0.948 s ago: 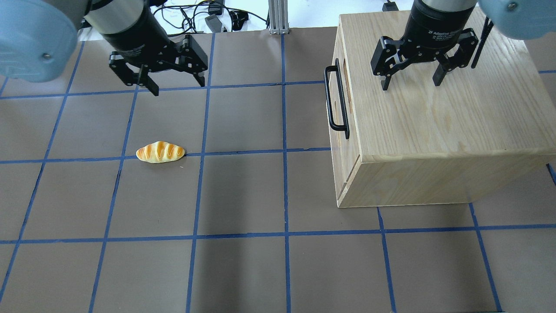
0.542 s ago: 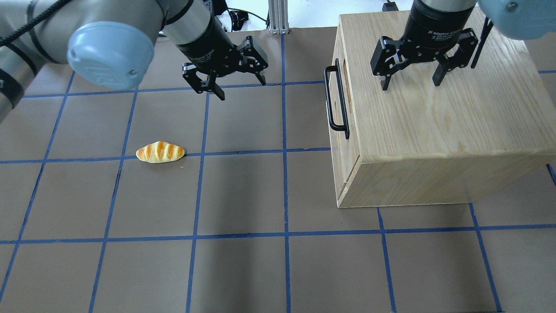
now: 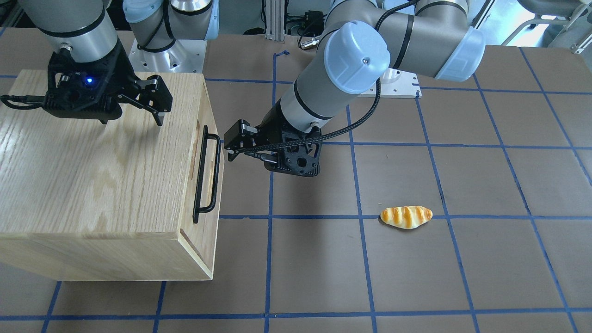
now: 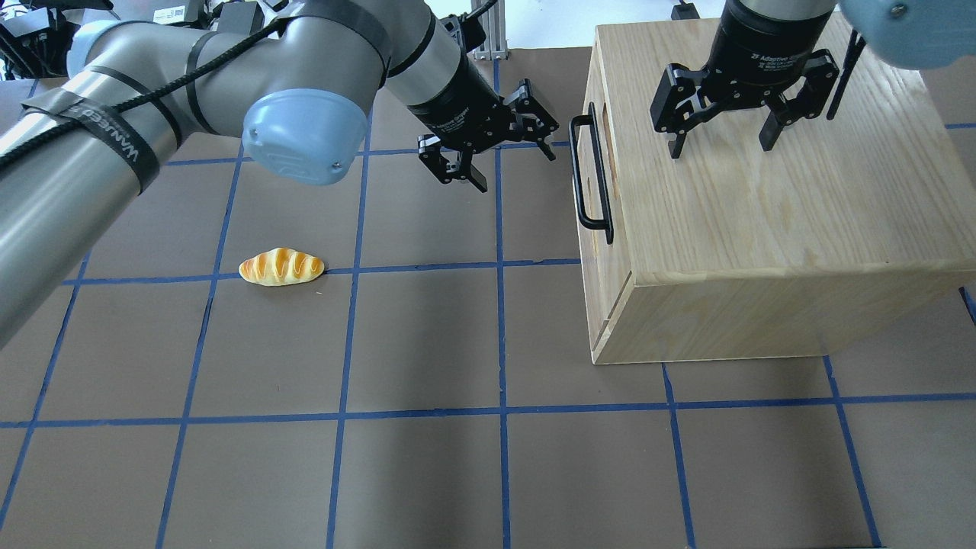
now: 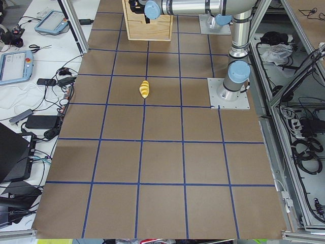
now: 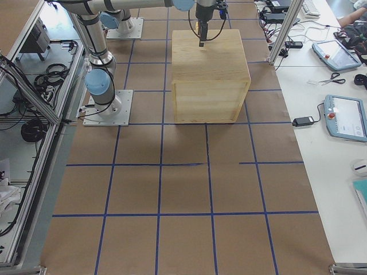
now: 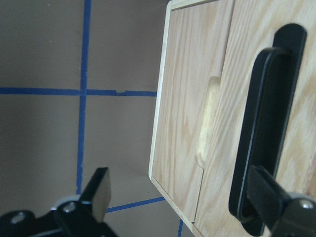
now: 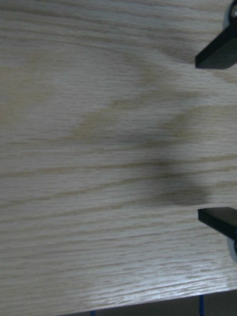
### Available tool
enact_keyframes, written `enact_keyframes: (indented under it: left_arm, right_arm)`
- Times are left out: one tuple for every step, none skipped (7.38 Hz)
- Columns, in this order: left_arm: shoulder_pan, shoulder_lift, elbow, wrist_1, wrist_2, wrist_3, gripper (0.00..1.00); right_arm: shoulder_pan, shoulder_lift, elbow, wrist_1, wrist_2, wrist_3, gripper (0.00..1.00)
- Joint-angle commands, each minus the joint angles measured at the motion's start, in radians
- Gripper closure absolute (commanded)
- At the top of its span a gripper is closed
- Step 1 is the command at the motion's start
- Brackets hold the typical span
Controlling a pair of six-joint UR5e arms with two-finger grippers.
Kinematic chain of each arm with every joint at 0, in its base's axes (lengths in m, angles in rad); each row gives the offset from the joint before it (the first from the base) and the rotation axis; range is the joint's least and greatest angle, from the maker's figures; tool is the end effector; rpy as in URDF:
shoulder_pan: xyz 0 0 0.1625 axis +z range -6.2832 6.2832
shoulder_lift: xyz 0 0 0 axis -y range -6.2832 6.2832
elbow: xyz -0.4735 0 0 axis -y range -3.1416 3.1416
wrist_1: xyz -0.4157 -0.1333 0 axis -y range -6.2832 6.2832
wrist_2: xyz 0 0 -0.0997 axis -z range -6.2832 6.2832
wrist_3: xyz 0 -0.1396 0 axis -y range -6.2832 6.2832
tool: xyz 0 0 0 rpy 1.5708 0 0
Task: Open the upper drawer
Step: 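Reach the left gripper across to the black drawer handle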
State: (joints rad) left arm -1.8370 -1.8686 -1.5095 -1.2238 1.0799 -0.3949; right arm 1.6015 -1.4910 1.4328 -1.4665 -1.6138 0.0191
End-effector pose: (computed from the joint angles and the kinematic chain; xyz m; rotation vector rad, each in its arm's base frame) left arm -0.3646 -0.5803 0.4064 0.1333 -2.6382 -0.0766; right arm 0.1440 -0.5417 0.5148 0.0195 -3.0966 -0.0697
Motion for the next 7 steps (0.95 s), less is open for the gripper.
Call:
enact_keyframes:
  left_arm:
    - [-0.008, -0.02, -0.04, 0.079, -0.058, -0.007, 0.01]
    - [-0.011, -0.026, -0.04, 0.104, -0.061, -0.021, 0.01]
    - [-0.024, -0.024, -0.04, 0.109, -0.063, -0.036, 0.01]
    - [-0.031, -0.03, -0.041, 0.118, -0.063, -0.036, 0.01]
    - [-0.036, -0.049, -0.041, 0.133, -0.061, -0.038, 0.01]
    - [-0.047, -0.05, -0.041, 0.142, -0.054, -0.039, 0.01]
    - [-0.05, -0.052, -0.041, 0.148, -0.052, -0.038, 0.01]
  right_arm:
    - [0.0, 0.0, 0.0, 0.0, 0.0, 0.001, 0.0]
    - [0.0, 0.0, 0.0, 0.0, 0.0, 0.001, 0.0]
    - [0.0, 0.0, 0.002, 0.0, 0.0, -0.001, 0.0]
    - [0.0, 0.0, 0.0, 0.0, 0.0, 0.001, 0.0]
    - [0.0, 0.0, 0.0, 0.0, 0.0, 0.001, 0.0]
    - [0.0, 0.0, 0.0, 0.0, 0.0, 0.001, 0.0]
    - [0.0, 0.0, 0.0, 0.0, 0.0, -0.001, 0.0]
